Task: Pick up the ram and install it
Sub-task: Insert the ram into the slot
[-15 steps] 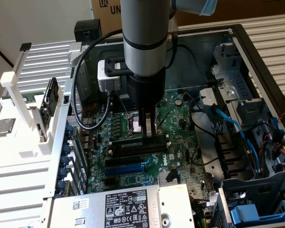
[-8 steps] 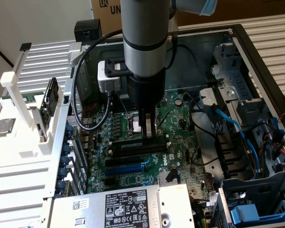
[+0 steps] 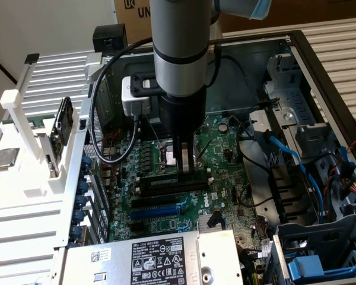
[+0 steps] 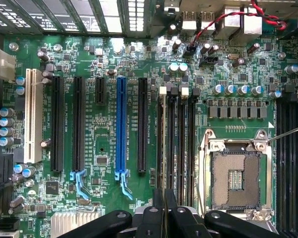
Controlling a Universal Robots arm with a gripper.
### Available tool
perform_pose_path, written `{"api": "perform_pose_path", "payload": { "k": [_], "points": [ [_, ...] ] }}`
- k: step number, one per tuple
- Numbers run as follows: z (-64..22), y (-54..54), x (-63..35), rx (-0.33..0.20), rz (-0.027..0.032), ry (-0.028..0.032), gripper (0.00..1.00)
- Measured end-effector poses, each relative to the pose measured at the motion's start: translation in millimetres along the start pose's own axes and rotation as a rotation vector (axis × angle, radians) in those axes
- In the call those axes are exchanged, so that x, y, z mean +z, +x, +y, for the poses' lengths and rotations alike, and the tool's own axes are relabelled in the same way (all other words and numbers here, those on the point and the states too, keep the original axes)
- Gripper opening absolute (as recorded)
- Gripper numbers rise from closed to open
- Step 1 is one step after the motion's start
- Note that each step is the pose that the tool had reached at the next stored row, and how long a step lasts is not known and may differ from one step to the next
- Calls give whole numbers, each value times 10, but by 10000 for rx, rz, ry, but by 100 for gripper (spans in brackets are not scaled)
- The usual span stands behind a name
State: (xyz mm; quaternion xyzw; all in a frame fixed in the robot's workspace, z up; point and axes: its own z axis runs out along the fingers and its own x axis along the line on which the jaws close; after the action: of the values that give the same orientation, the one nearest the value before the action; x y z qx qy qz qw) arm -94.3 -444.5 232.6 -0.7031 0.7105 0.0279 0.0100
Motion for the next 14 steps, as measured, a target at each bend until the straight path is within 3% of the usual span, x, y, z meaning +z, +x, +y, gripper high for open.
{"api": "perform_pose_path", "payload": {
  "k": [4,5,14],
  "points": [
    [0,-2,10,0,21,0,13],
    [0,-22,20,0,52,0,13],
    [0,-6,23,1,55,2,13]
  ]
}}
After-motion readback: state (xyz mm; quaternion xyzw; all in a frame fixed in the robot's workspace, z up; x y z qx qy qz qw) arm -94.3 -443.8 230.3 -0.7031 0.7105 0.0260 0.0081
